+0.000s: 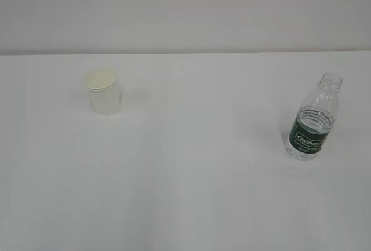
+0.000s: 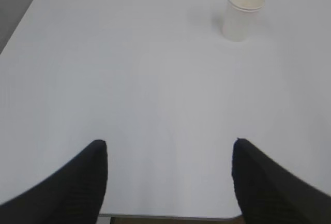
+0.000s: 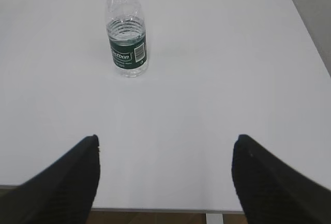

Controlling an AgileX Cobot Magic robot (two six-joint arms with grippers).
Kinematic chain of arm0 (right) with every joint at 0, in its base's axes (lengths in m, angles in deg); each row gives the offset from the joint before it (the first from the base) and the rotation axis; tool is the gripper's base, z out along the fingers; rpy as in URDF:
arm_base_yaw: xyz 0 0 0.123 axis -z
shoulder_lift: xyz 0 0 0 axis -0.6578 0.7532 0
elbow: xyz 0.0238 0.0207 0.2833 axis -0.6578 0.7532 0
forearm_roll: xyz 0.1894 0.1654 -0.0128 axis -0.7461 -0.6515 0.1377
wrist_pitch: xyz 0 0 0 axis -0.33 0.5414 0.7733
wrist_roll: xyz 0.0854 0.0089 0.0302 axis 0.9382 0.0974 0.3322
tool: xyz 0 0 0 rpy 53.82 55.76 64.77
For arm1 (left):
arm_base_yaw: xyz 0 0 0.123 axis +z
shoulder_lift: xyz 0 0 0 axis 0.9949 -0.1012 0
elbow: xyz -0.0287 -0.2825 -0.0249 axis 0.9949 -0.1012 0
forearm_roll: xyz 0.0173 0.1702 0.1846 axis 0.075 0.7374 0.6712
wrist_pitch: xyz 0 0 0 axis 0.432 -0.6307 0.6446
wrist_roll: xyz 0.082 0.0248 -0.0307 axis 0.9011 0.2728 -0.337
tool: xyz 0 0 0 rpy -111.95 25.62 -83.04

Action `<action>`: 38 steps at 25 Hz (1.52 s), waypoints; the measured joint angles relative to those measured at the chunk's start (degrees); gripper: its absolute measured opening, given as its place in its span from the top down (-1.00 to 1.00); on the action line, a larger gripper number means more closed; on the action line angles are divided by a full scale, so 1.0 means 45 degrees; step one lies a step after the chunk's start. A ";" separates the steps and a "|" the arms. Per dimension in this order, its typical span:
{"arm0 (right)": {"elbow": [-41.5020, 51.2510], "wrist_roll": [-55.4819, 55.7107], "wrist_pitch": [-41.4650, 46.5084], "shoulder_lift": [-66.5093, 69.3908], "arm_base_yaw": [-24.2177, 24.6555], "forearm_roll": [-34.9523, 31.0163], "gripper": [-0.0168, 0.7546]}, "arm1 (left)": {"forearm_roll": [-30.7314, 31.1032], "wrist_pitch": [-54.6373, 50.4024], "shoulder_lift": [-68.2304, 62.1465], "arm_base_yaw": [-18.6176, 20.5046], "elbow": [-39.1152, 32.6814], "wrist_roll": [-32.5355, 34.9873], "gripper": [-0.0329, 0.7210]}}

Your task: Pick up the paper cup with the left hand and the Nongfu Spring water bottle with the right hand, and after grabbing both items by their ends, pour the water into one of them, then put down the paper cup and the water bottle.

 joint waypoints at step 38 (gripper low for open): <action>-0.0884 -0.0378 -0.5421 0.6552 0.0000 -0.0652 -0.58 | -0.1212 0.5544 -0.7538 0.0000 0.0371 0.0042 -0.45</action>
